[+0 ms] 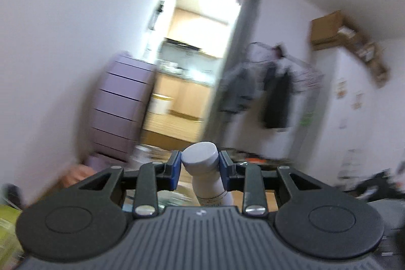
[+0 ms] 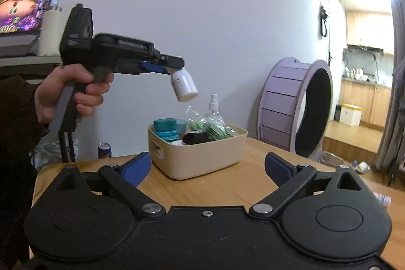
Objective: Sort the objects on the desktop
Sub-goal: 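Grasp the pill bottle with the left gripper while the right gripper releases it, then carry the pill bottle into the basket and open the left gripper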
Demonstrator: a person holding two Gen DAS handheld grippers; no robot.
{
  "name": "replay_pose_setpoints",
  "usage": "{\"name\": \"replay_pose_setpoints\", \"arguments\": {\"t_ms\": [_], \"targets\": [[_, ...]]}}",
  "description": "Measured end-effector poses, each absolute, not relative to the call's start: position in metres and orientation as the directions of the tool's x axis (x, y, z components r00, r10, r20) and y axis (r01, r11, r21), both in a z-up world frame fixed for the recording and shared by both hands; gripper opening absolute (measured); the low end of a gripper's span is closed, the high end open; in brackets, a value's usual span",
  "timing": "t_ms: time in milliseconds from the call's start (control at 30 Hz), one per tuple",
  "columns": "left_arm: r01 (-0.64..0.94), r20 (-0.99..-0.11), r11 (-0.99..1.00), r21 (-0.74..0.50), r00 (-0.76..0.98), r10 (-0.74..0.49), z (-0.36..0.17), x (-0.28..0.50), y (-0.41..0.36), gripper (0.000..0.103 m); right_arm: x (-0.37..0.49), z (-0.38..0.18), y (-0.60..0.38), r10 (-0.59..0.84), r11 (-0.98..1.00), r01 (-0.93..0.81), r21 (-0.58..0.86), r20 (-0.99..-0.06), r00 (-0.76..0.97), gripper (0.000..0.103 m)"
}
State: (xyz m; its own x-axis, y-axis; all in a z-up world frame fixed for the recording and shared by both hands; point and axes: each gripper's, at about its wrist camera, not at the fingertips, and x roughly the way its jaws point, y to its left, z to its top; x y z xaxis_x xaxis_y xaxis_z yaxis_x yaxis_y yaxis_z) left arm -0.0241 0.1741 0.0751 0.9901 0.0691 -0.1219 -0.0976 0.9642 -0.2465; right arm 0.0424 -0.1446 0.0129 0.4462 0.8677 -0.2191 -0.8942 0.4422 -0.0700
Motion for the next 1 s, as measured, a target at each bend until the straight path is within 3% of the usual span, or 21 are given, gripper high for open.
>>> {"name": "replay_pose_setpoints", "arguments": {"t_ms": [233, 533, 833, 1000], "targets": [[-0.315, -0.225, 0.948, -0.053, 0.928, 0.296, 0.064, 0.022, 0.181, 0.031, 0.059, 0.009, -0.149, 0.847, 0.487, -0.873, -0.010, -0.240, 0.475, 0.103], [-0.296, -0.320, 0.948, 0.114, 0.893, 0.317, 0.054, 0.059, 0.182, 0.034, 0.067, 0.005, -0.151, 0.838, 0.499, -0.867, -0.002, -0.254, 0.483, 0.103], [-0.290, -0.288, 0.952, 0.095, 0.908, 0.305, 0.060, 0.041, 0.192, 0.043, 0.071, 0.007, -0.153, 0.828, 0.517, -0.856, 0.008, -0.259, 0.498, 0.103], [-0.276, -0.380, 0.961, 0.033, 0.885, 0.267, 0.042, 0.055, 0.210, 0.043, 0.070, 0.009, -0.157, 0.829, 0.516, -0.857, 0.012, -0.260, 0.496, 0.103]]}}
